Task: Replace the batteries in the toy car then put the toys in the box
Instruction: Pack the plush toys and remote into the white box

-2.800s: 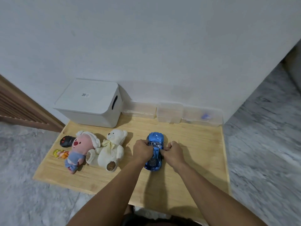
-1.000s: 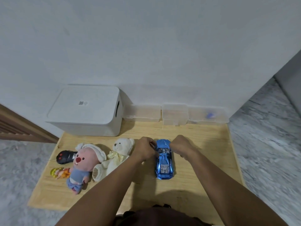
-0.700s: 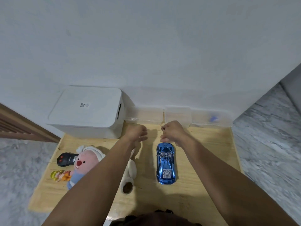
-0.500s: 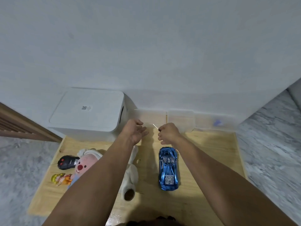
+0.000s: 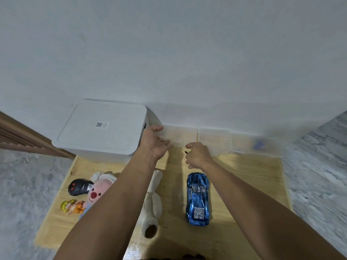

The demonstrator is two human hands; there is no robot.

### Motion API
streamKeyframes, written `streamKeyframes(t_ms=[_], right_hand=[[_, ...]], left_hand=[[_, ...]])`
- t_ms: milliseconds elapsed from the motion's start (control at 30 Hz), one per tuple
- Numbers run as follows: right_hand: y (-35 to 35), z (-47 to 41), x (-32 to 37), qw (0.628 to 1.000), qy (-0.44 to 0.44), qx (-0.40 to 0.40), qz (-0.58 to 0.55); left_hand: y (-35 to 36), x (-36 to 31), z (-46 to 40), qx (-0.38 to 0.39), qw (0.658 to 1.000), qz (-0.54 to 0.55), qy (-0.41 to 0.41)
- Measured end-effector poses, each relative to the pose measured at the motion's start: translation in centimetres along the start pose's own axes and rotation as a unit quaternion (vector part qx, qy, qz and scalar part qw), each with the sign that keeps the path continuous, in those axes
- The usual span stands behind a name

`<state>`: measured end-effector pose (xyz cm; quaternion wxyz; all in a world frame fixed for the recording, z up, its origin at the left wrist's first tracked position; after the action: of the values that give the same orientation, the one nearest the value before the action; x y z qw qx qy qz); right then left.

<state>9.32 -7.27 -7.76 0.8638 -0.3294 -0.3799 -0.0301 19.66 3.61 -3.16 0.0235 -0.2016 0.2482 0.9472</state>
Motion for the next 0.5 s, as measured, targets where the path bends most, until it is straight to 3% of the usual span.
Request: streamKeyframes(t_ms=[300, 500], right_hand=[[-2.2, -0.1, 0.9, 0.994, -0.031, -0.102, 0.032], [-2.2, 0.2, 1.9, 0.989, -0.052, -0.101, 0.097]], left_hand=[[1.4, -1.7, 0.8, 0.018, 0.999, -0.007, 0.029], [1.5, -1.9, 0.7, 0.021, 0.998, -0.059, 0.019]])
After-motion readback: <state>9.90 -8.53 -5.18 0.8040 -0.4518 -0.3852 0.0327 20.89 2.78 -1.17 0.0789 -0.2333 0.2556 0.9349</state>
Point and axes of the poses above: each hand's wrist, its own z-axis away from the middle knuckle, its own y-axis out of the palm, x = y × z, the point moved 9 cm from there along -z, towards the middle knuckle, and after that the axes turned 6 degrees about -y, right-handed, at the moved point
